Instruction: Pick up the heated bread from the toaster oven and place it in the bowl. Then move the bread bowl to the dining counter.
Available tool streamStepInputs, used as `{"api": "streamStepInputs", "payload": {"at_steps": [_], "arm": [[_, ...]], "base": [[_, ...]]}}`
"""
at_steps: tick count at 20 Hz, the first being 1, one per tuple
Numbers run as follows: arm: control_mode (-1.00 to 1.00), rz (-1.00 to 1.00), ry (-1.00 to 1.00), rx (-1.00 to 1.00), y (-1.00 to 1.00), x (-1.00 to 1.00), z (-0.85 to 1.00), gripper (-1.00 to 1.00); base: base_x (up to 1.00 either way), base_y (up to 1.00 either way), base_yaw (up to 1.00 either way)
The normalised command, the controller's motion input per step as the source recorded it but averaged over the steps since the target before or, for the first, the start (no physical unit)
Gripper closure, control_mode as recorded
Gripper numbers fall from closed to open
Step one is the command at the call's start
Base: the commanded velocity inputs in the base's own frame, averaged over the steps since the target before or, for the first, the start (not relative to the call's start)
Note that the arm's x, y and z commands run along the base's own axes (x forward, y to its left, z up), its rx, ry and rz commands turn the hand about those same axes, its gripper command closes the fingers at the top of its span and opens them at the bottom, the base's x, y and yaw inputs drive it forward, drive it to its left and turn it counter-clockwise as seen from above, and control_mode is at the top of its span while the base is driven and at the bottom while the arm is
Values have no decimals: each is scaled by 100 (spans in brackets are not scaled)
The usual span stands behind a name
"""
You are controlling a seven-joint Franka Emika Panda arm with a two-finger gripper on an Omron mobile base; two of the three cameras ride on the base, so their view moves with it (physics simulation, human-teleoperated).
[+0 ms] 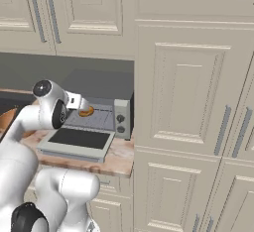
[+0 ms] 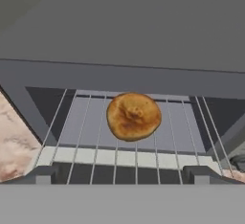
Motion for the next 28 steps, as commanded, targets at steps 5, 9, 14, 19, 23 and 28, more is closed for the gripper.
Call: {"api": "streamStepInputs", "payload": {"at_steps": [5,9,14,19,23,28], "arm": [[-100,0,-7,1,-4,29,-23,-100],[-100,0,-3,0,-2,31,-20,-100],[-100,0,-2,0,-8,20,-24,-100],[-100,0,0,0,-5,15,-14,-100],[-100,0,0,0,-1,18,-9,-100],[-100,0,0,0,0,24,-10,-100]], "base": [[0,0,0],[0,0,0],[0,0,0],[0,0,0],[0,0,0],[0,0,0]]}}
